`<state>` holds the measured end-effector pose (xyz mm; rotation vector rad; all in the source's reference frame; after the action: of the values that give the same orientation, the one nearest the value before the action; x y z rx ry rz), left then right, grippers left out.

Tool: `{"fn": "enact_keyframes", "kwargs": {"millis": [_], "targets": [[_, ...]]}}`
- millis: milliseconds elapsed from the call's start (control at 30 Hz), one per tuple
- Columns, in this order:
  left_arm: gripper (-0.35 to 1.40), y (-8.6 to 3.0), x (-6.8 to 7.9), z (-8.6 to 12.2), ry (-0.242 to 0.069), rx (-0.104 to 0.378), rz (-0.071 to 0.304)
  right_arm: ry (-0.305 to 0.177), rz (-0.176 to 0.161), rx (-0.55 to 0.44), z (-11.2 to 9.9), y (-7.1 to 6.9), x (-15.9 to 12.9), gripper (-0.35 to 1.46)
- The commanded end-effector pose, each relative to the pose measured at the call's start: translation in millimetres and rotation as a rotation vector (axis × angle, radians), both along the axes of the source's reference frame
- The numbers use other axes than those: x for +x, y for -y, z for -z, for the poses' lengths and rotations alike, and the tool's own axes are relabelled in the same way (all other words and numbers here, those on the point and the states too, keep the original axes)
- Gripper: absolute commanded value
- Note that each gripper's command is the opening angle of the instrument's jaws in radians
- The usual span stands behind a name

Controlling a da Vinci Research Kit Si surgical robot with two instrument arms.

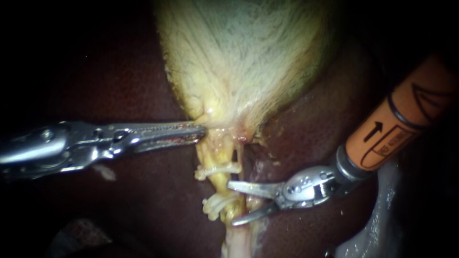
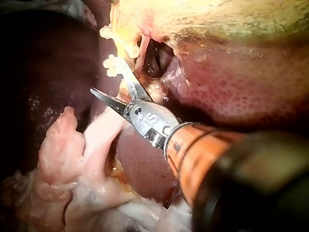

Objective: Go to the cutting position left tube

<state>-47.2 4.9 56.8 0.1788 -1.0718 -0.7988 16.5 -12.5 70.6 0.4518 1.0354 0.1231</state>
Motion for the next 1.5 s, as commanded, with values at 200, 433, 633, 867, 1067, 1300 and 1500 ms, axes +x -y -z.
{"fn": "enact_keyframes", "kwargs": {"millis": [200, 433, 633, 867, 1067, 1300, 1500], "targets": [[-0.03, 0.6, -0.2, 1.1, -0.002, -0.001, 0.003, 0.037, -0.005, -0.012, -1.0, -0.8, -0.3, 1.32], [-0.03, 1.3, -0.6, 2.2, 0.005, 0.003, 0.008, 0.046, -0.018, -0.016, -1.7, -1.4, 0.7, 1.31], [-0.03, 1.5, -0.8, 2.2, 0.006, 0.002, 0.006, 0.048, -0.021, -0.017, -1.9, -1.4, 1.6, 1.31], [-0.03, 1.4, -0.9, 2.1, 0.006, 0.002, 0.006, 0.013, -0.002, 0.016, -2.0, -0.8, 3.1, 1.33], [-0.03, 1.0, -0.7, 1.3, 0.007, 0.002, 0.005, -0.047, 0.015, 0.067, -1.7, 0.1, 4.7, 1.31], [-0.03, 0.8, -0.5, 0.5, 0.007, 0.001, 0.004, -0.085, 0.022, 0.103, -1.5, 0.2, 6.4, 1.30], [-0.03, 1.0, -0.7, 0.4, 0.006, 0.000, 0.005, -0.082, -0.011, 0.144, -1.6, 0.0, 7.8, 1.30]]}}
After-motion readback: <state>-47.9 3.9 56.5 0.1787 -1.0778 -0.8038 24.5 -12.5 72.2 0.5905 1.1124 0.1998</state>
